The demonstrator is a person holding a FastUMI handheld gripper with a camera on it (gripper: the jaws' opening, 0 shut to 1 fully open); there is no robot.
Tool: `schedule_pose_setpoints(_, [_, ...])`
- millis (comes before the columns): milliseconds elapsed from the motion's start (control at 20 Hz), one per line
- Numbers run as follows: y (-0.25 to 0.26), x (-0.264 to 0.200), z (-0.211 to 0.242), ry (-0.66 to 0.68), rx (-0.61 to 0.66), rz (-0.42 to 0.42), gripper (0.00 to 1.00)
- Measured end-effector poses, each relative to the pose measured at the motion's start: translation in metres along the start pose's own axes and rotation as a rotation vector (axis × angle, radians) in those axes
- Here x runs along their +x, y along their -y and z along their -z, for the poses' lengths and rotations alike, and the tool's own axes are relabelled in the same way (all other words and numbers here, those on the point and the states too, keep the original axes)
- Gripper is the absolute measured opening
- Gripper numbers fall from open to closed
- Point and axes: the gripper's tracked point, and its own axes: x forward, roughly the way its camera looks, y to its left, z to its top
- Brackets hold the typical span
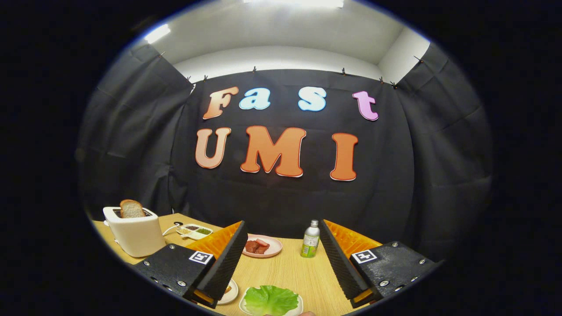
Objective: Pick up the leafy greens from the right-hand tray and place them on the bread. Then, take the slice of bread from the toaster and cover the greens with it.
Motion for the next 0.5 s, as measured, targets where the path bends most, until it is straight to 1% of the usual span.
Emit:
schedule_pose_setpoints(200, [-0.005, 0.007, 0.019, -0.085, -0.013, -0.024, 0.99])
schedule_pose_setpoints(400, [0.003, 0.014, 0.059, -0.229, -0.049, 0.003, 0.99])
schedule_pose_setpoints(500, [-0.003, 0.014, 0.082, -0.325, -0.039, -0.022, 0.99])
